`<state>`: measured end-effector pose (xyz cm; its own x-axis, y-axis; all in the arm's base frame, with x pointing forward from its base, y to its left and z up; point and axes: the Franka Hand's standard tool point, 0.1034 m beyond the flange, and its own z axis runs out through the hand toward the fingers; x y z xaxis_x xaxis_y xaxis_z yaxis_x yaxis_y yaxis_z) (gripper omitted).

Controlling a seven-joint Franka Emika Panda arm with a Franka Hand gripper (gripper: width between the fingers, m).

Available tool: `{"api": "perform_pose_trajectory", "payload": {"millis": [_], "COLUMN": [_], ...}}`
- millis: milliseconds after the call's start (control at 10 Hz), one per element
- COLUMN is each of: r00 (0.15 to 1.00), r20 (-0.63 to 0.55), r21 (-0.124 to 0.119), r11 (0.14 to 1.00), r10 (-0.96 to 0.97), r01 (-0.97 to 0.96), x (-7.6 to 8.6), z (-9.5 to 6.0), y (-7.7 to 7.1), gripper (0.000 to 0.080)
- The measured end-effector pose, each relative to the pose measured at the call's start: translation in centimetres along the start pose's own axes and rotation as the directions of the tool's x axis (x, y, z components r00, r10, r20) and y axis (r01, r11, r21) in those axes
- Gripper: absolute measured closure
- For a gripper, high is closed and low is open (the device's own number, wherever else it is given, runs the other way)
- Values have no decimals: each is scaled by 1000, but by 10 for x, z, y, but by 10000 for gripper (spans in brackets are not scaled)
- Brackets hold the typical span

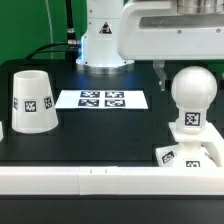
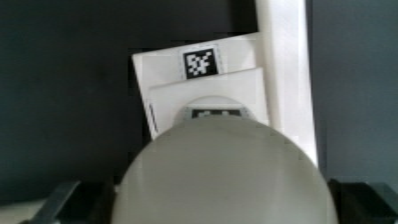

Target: Assemble lamp

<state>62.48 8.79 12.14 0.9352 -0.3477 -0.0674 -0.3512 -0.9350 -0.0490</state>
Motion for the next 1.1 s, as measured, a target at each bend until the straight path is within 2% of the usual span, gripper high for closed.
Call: {"api": "perform_pose_trajectory", "payload": {"millis": [200, 600, 800, 1100], "r00": [978, 855, 734, 571], "r20": [5, 28, 42, 76], "r21": [0, 16, 13, 18], "r11": [978, 855, 735, 572], "r10": [209, 519, 677, 817], "r01": [-209, -519, -678, -820], "x": [-2, 0, -2, -2], "z": [0, 1, 1, 1], "y": [-2, -4, -8, -11], "gripper": [222, 222, 222, 222]}}
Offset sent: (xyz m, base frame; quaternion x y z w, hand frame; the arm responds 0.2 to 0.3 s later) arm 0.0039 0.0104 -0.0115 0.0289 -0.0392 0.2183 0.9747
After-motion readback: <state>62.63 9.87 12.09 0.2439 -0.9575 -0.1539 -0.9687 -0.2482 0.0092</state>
